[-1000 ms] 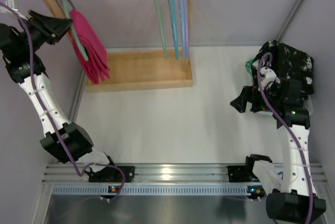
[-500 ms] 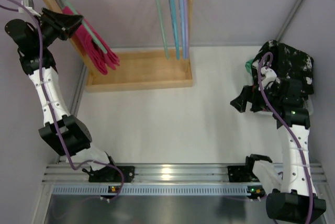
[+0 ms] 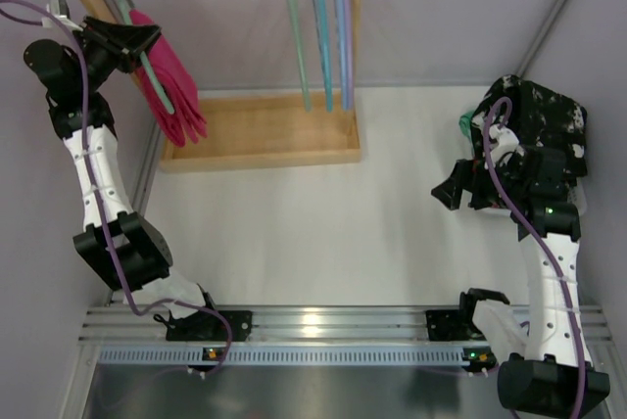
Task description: Remove the trousers from the hanger
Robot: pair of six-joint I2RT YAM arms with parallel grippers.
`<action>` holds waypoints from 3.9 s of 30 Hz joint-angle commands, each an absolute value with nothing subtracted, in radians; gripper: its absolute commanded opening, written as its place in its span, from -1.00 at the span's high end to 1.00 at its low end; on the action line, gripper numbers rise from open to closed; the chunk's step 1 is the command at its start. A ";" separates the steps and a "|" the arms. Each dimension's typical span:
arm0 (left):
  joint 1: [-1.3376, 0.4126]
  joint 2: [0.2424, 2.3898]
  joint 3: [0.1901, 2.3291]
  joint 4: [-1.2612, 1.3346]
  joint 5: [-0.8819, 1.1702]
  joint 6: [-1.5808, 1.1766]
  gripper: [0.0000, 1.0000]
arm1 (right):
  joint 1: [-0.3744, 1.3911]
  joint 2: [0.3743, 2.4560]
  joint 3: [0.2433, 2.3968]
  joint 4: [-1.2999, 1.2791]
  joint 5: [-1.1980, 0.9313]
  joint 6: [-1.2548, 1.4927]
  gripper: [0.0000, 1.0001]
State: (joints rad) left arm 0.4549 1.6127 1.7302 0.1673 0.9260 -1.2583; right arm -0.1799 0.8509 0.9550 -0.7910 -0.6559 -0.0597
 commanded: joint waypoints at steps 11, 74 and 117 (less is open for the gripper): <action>0.497 1.608 1.741 0.382 0.977 -1.388 0.13 | -0.195 0.833 0.950 -0.739 -0.666 -0.061 -0.99; 0.302 0.884 1.117 0.365 0.597 -1.801 1.00 | 0.914 1.276 1.376 0.188 -0.091 -0.150 -0.99; 0.298 0.884 1.216 0.268 0.643 -1.907 1.00 | 1.275 1.858 1.535 0.807 0.327 -0.244 -0.05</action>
